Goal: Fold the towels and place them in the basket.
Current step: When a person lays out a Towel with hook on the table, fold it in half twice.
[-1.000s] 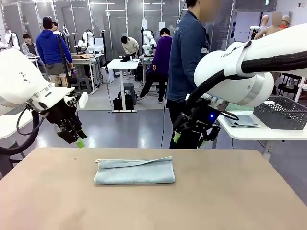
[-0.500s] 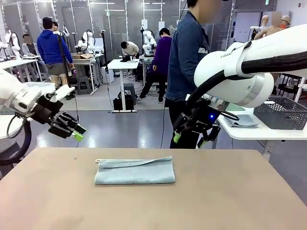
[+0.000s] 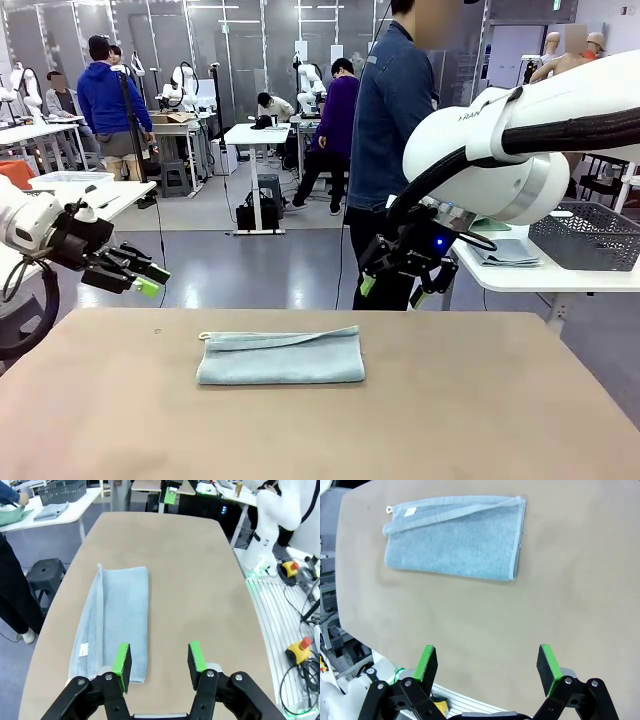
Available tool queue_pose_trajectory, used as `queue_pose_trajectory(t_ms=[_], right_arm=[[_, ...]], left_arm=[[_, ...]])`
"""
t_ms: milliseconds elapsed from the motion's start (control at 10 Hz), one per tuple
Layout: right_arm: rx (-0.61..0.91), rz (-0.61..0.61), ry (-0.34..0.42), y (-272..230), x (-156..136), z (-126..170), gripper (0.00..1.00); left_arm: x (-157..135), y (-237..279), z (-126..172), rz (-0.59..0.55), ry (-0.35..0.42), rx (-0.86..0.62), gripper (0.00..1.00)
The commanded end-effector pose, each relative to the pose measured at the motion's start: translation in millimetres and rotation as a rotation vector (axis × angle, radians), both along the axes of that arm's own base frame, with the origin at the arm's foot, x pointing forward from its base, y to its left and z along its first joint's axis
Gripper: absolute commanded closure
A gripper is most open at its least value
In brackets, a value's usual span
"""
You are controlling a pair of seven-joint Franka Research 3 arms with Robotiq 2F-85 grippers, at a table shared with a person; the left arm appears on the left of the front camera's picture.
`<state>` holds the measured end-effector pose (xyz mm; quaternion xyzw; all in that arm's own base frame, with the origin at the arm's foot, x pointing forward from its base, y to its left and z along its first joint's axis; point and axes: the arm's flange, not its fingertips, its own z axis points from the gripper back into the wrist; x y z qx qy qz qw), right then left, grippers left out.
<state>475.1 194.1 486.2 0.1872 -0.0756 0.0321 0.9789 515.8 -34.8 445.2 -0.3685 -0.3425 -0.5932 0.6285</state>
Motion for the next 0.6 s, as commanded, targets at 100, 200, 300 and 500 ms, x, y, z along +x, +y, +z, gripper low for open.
queue_pose_trajectory(t_ms=[100,200,300,500], right_arm=[[-0.062,-0.035,-0.047,29,10,-7,0.0],[-0.081,-0.05,-0.055,37,16,-16,0.0],[-0.122,-0.073,-0.067,45,22,-29,0.0],[-0.181,-0.078,-0.051,55,37,-66,0.0]], left_arm=[[-3,-4,1,-0.006,-0.01,0.003,0.41],[-3,-4,1,-0.006,-0.01,0.003,0.41],[-3,-4,1,-0.006,-0.01,0.003,0.41],[-3,-4,1,-0.006,-0.01,0.003,0.41]])
